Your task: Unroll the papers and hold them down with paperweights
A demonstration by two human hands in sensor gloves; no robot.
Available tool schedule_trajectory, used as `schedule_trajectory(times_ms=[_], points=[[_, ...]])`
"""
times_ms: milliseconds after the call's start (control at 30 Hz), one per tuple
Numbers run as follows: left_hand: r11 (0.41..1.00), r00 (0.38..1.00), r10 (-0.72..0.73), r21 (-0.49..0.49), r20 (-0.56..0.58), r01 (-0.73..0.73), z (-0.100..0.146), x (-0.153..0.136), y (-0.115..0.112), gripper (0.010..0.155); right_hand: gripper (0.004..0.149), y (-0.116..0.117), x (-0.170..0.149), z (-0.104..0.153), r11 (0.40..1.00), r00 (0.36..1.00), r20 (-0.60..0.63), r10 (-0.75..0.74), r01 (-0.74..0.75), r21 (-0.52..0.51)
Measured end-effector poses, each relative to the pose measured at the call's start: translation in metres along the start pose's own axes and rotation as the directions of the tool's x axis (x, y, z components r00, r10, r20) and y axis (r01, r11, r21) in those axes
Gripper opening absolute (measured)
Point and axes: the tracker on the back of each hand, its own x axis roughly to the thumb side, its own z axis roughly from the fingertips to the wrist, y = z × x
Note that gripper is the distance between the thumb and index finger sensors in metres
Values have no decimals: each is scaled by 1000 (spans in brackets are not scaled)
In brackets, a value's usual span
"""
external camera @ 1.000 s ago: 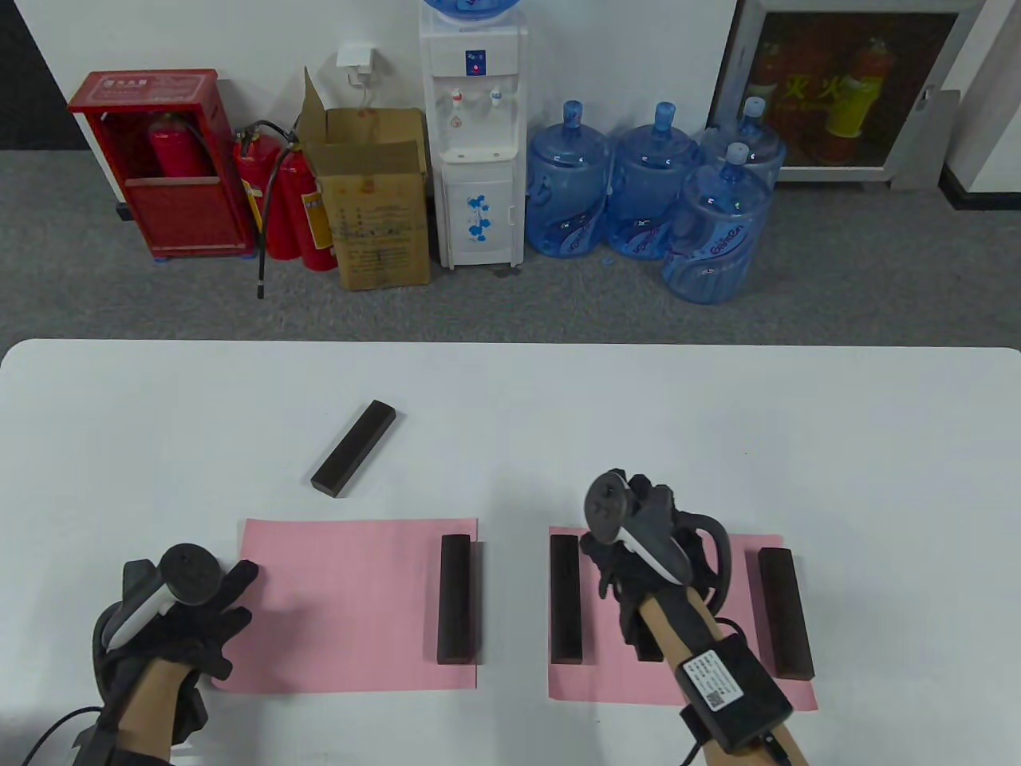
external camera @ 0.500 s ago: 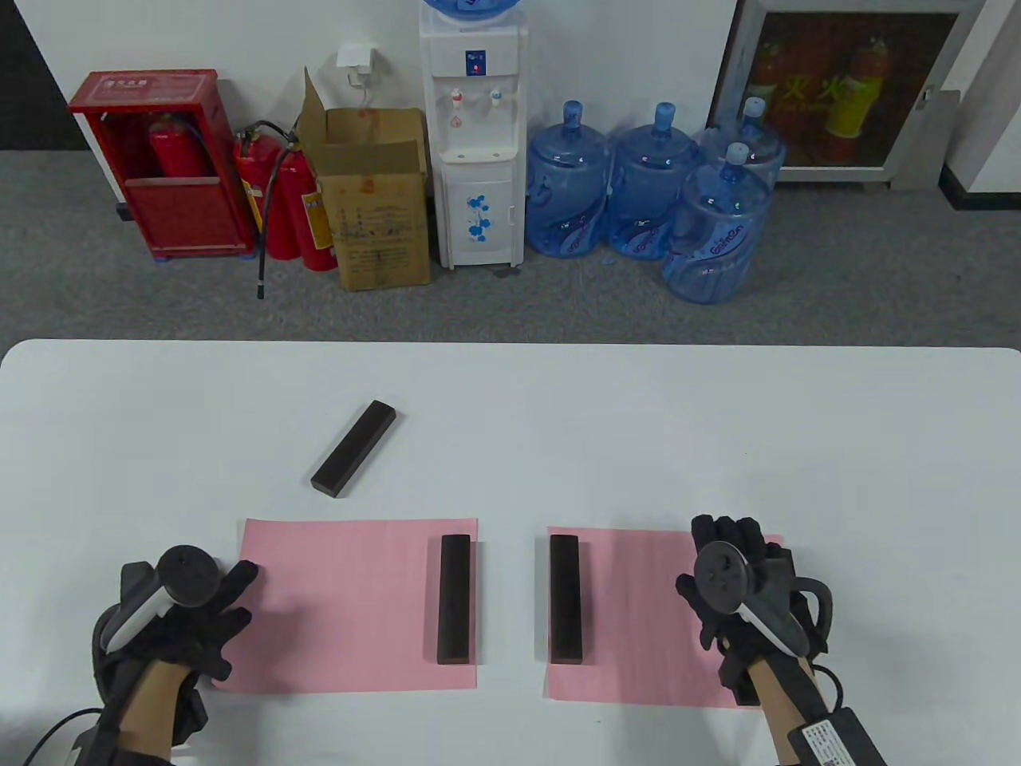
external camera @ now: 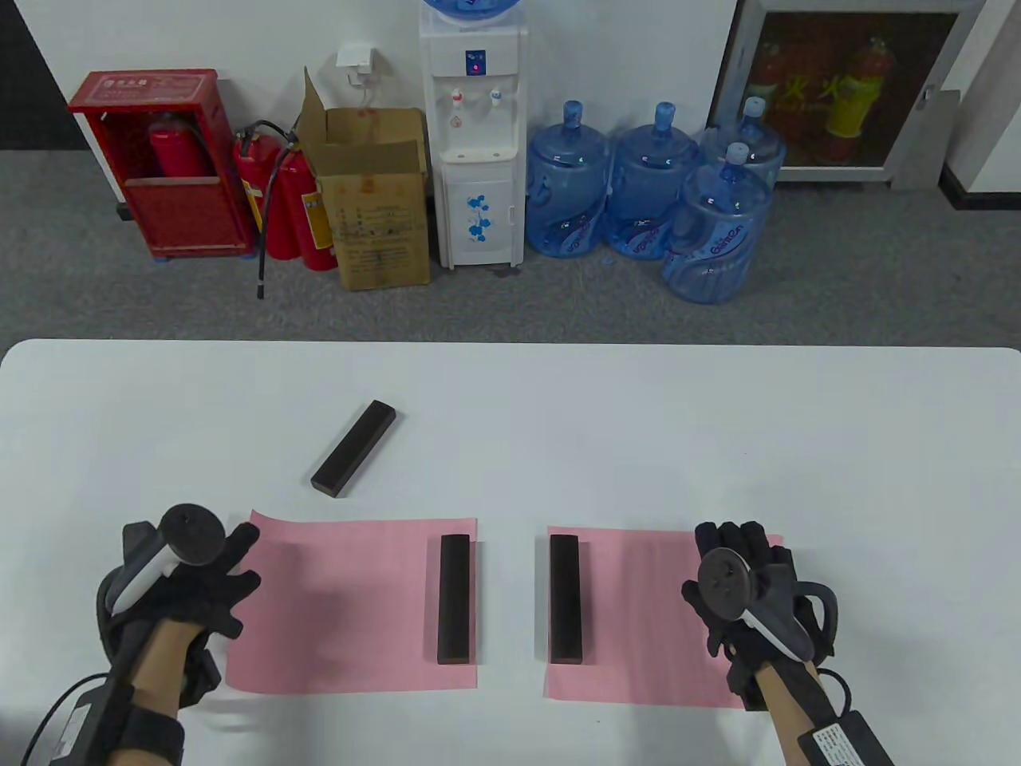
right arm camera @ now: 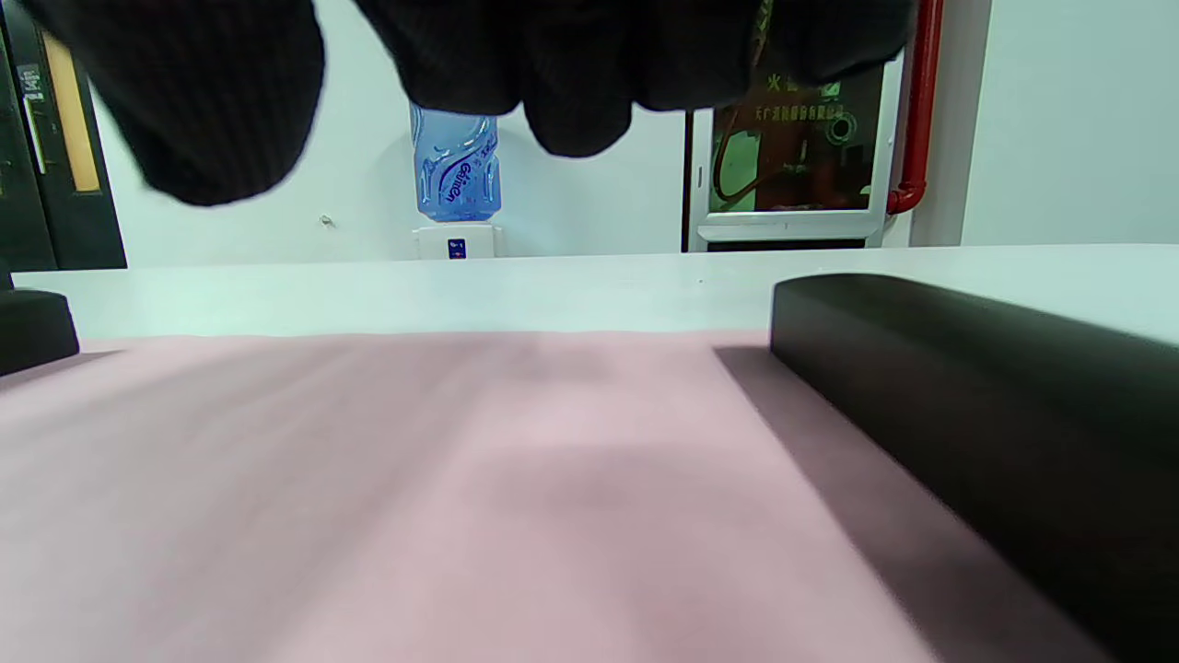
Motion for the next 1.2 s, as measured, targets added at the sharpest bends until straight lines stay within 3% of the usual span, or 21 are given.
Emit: schedule_trajectory(times_ms=[167, 300, 433, 567, 833, 967, 1200], points=[[995, 997, -76, 58, -19, 77, -28, 79, 43, 70, 77, 2, -2, 0, 1000, 1000, -1, -1, 2, 6], [989, 988, -135, 44, -72, 138, -60, 134, 47, 71, 77, 4, -3, -1, 1000, 1000, -2, -3, 3, 20], [970, 961, -238, 15, -143, 243, -93, 163, 33, 75, 76, 5, -5, -1, 1000, 1000, -9, -4, 4, 28], [930, 909, -363, -10, -204, 368, -123, 172, 15, 78, 76, 5, -7, -3, 999, 1000, -11, 2, -1, 33], [927, 907, -369, -14, -205, 374, -154, 176, -6, 76, 76, 8, -13, -5, 999, 1000, -26, 0, 2, 52], [902, 888, -415, 34, -196, 429, -158, 177, -11, 78, 75, 11, -16, -7, 998, 999, -36, -1, 3, 61], [941, 944, -297, 125, -141, 315, -140, 173, -6, 76, 75, 10, -20, -8, 998, 999, -49, -24, 27, 65]])
